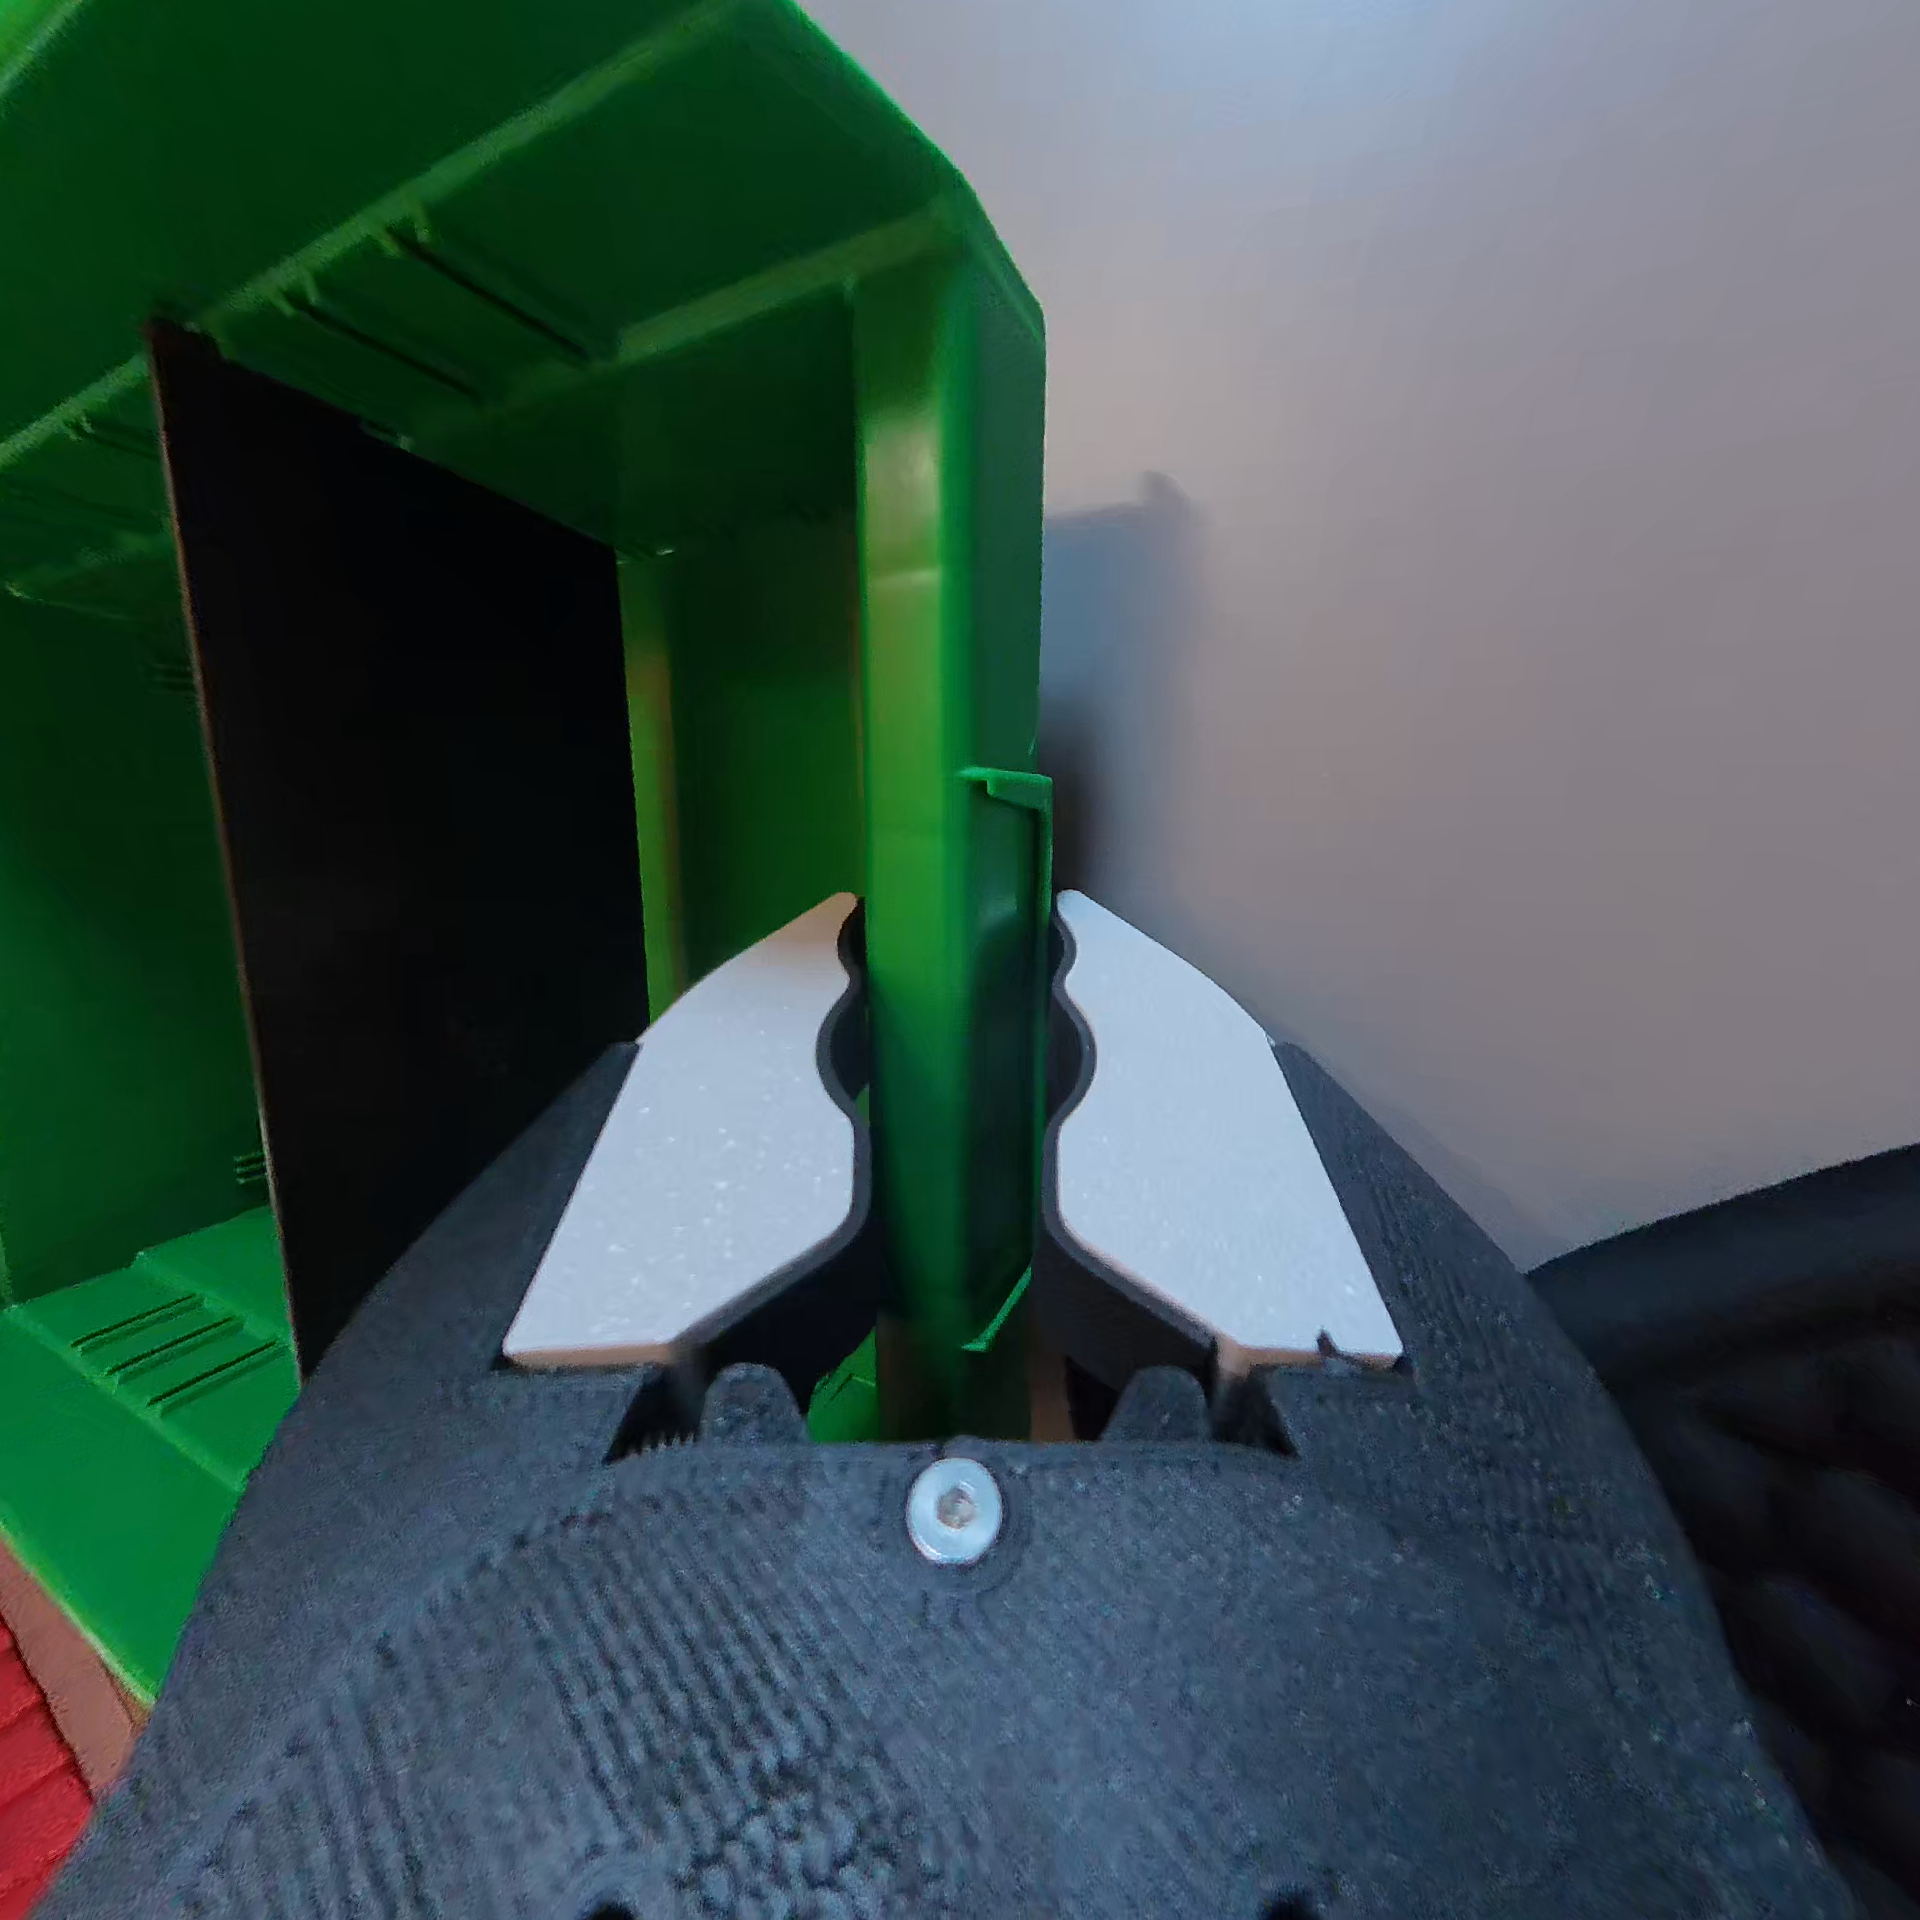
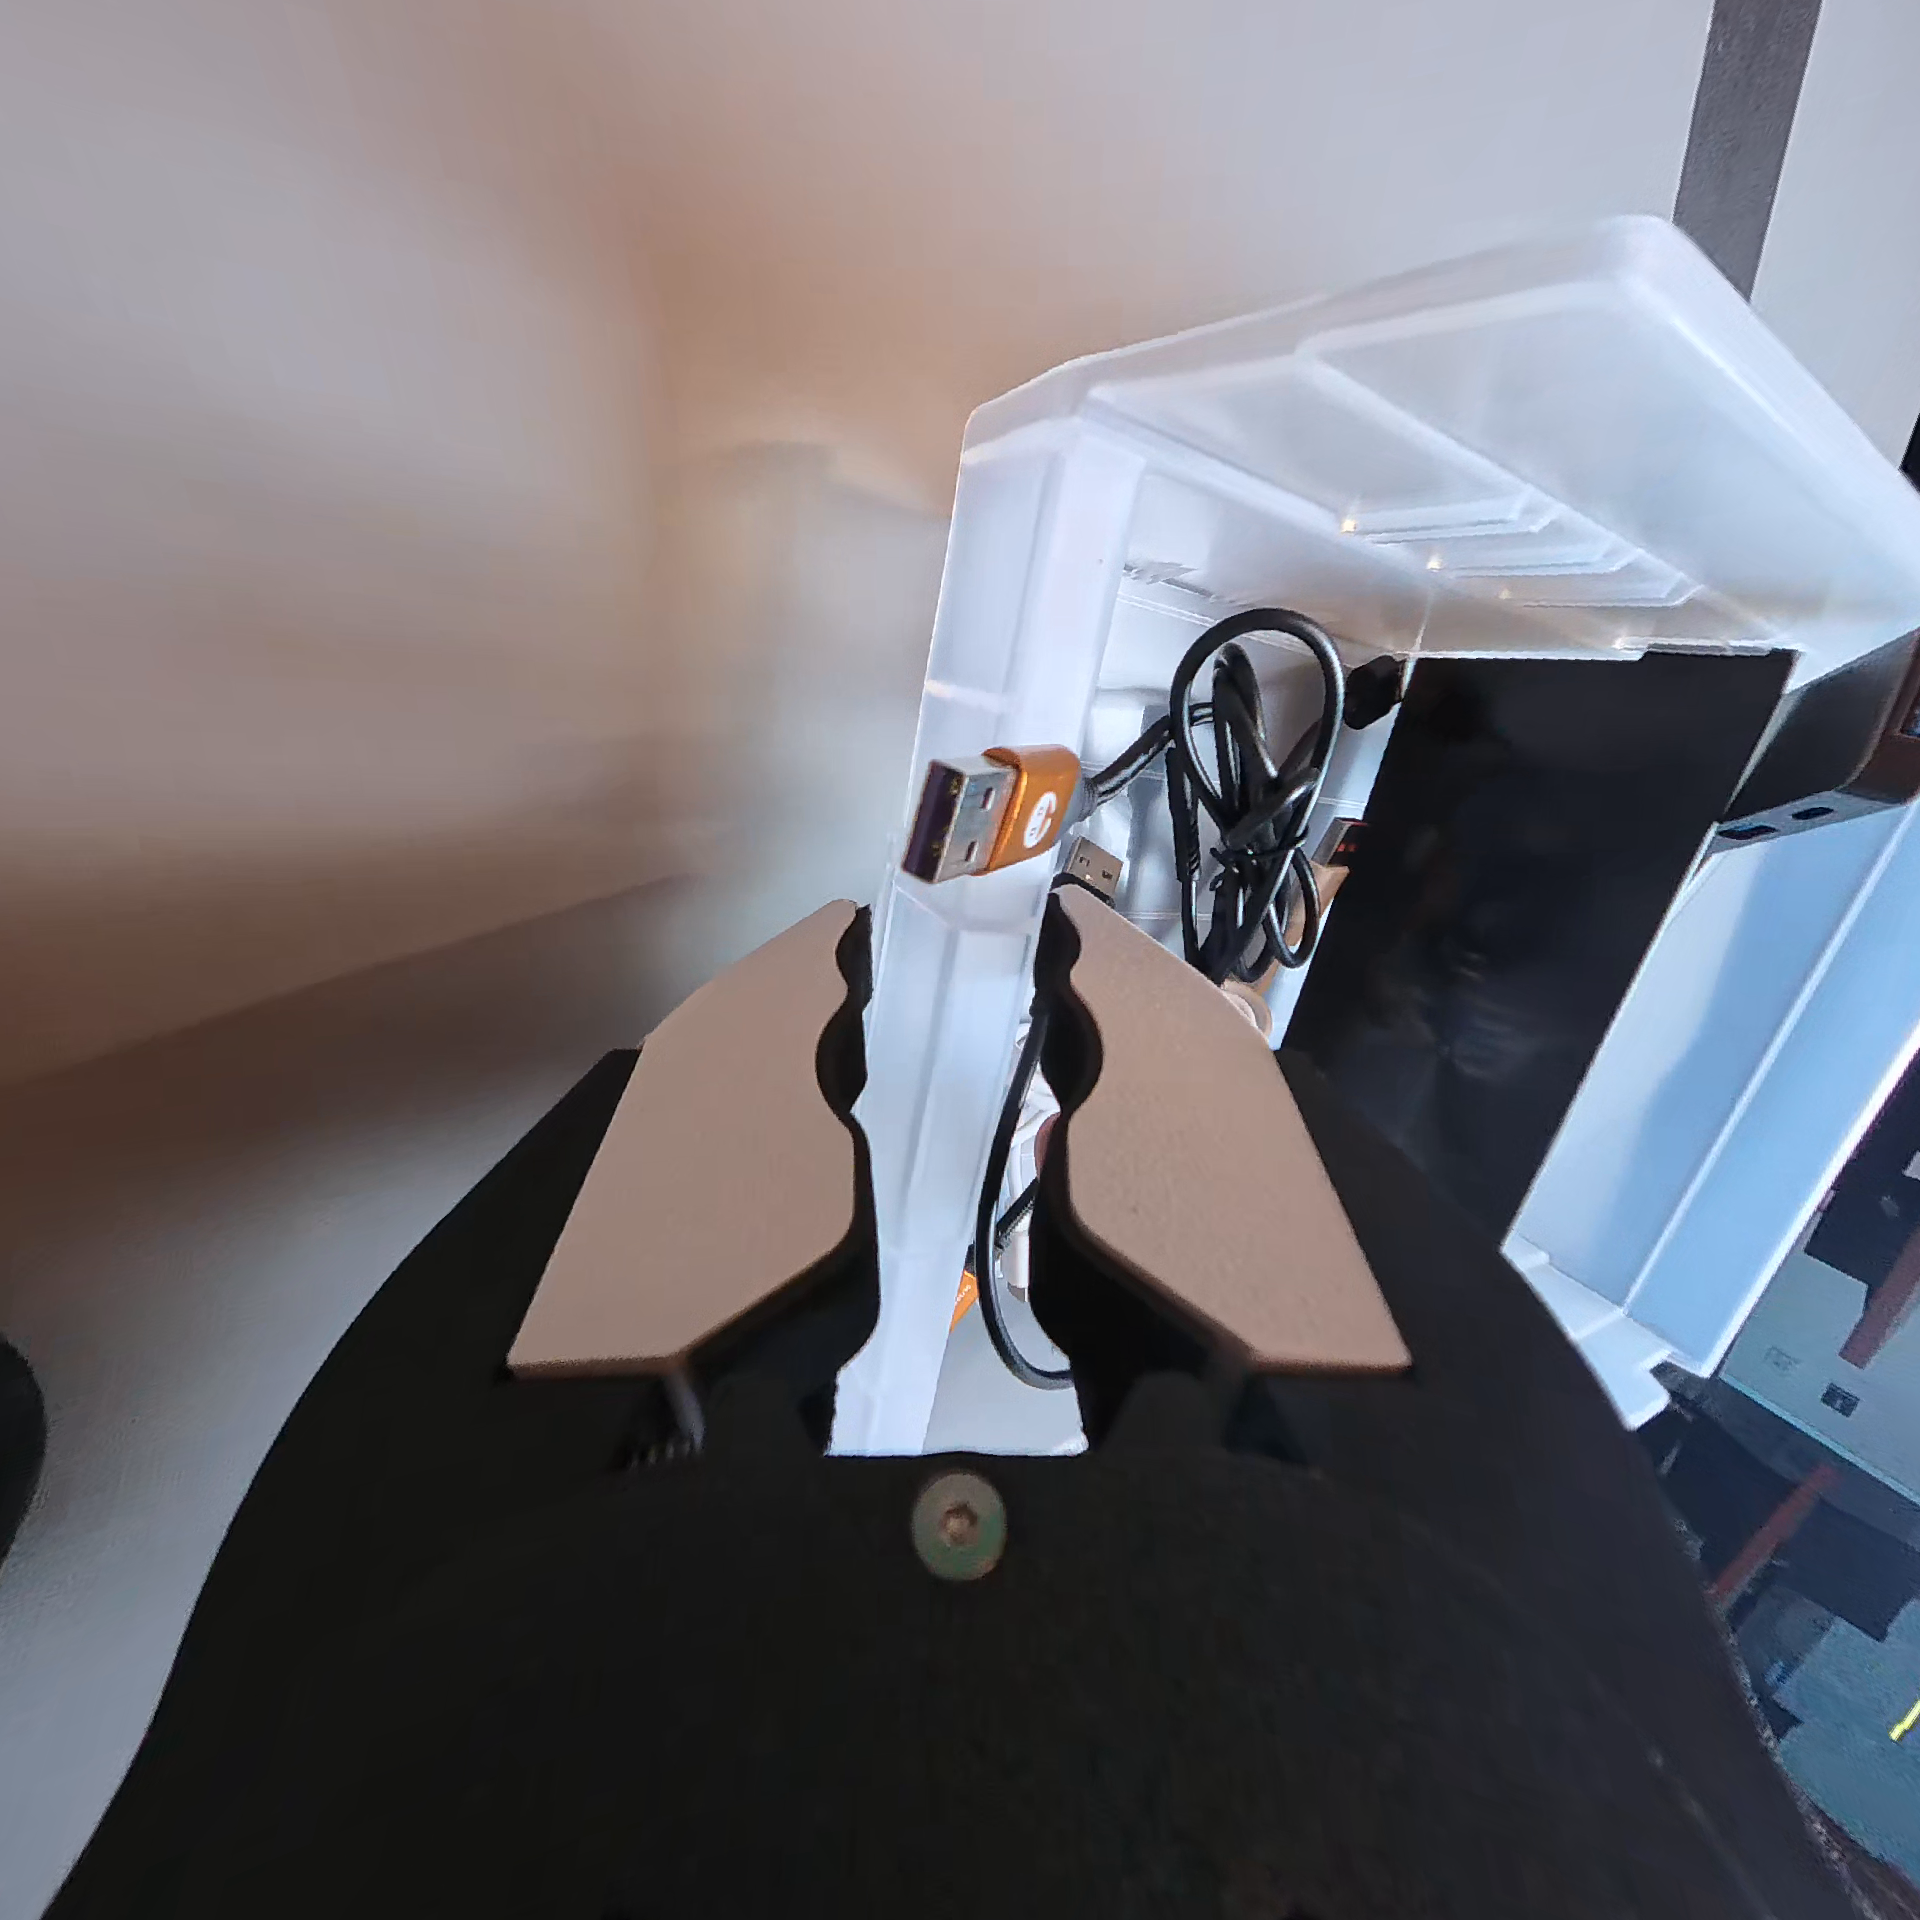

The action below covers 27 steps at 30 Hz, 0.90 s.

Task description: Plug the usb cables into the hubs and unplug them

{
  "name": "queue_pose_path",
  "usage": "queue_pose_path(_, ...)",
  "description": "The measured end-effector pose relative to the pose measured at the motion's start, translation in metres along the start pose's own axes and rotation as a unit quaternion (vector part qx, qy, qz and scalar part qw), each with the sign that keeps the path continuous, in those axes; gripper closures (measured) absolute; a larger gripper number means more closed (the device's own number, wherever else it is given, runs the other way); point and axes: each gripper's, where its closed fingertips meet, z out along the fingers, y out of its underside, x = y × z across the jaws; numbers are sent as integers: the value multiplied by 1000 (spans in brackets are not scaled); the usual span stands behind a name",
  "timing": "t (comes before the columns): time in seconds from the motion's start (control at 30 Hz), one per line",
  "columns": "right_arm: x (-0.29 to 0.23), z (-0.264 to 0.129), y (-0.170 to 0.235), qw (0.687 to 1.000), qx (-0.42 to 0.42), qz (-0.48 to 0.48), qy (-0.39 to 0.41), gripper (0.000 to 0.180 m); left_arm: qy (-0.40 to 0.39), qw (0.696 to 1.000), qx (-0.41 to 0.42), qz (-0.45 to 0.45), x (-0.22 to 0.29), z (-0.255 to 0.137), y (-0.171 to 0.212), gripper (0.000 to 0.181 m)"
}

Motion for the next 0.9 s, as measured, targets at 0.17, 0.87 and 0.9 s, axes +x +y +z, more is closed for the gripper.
queue_pose_path(0.17,-8,-4,-4,1000,16,-10,5,149,3,1000,6,21,9,1,-14,150)
queue_pose_path(0.87,-97,-41,-88,979,116,-167,-29,147,26,959,150,240,84,11,-149,146)
queue_pose_path(0.9,-101,-44,-92,977,120,-173,-25,146,13,959,155,237,81,13,-153,145)
